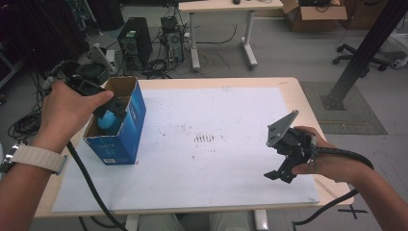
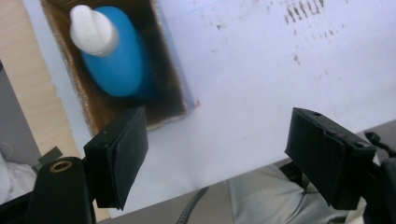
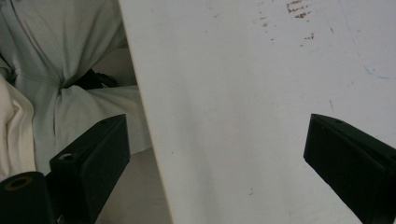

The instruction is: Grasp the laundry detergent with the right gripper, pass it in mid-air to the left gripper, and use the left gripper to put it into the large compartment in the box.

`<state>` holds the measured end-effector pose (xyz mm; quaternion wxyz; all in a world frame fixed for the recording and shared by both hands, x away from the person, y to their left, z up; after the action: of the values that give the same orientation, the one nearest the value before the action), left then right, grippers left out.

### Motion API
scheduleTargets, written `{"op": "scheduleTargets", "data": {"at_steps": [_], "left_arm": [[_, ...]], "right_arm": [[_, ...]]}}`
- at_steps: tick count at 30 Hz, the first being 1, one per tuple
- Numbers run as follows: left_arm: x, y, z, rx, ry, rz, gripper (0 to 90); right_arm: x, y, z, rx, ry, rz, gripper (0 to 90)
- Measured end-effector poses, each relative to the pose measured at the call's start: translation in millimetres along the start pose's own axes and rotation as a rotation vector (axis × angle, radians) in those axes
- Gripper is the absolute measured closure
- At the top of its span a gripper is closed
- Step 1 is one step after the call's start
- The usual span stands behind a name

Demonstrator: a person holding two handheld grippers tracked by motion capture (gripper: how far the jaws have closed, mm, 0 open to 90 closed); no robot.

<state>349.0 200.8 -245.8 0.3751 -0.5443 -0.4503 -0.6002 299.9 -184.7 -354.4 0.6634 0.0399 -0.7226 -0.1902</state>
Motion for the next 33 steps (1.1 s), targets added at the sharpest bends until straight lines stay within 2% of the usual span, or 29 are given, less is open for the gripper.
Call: {"op": "scheduleTargets", "data": {"at_steps": [2, 8, 13, 18, 21, 24, 33], "left_arm": [[0.0, -3.2, -11.5, -0.021, -0.018, 0.007, 21.2], [-0.2, -7.3, -32.8, -0.064, -0.027, 0.024, 21.2], [-0.4, -5.5, -45.1, -0.092, -0.029, 0.024, 18.5], [-1.3, -2.9, -54.0, -0.118, -0.045, 0.025, 14.1], [-2.2, -2.0, -56.7, -0.129, -0.033, 0.027, 9.2], [-3.0, -1.5, -60.6, -0.138, -0.042, 0.028, 6.7], [-4.7, -0.9, -70.7, -0.169, -0.058, 0.024, 5.4]], "right_arm": [[0.9, -0.7, 2.9, 0.004, -0.002, -0.001, 7.0], [1.0, -4.1, 8.1, -0.002, -0.004, -0.006, 7.0], [1.7, -5.6, 9.7, -0.003, -0.007, -0.013, 7.0], [1.6, -6.7, 9.4, -0.005, -0.008, -0.014, 7.0], [1.5, -7.1, 8.8, -0.006, -0.007, -0.014, 7.0], [1.1, -6.7, 7.8, -0.008, -0.007, -0.013, 7.0], [0.0, -1.5, 7.4, -0.004, -0.005, -0.01, 7.0]]}}
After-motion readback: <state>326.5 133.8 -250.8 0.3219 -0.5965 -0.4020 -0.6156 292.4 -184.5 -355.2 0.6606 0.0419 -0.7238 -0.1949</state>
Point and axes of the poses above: each handheld gripper's, and its own axes: x roughly backward along the jaws, y roughly out of its top, z roughly to its left, the point moved 9 cm from there along -x, roughly forward along the jaws, and after that the axes turned 6 degrees about z, right-handed, at the moved point
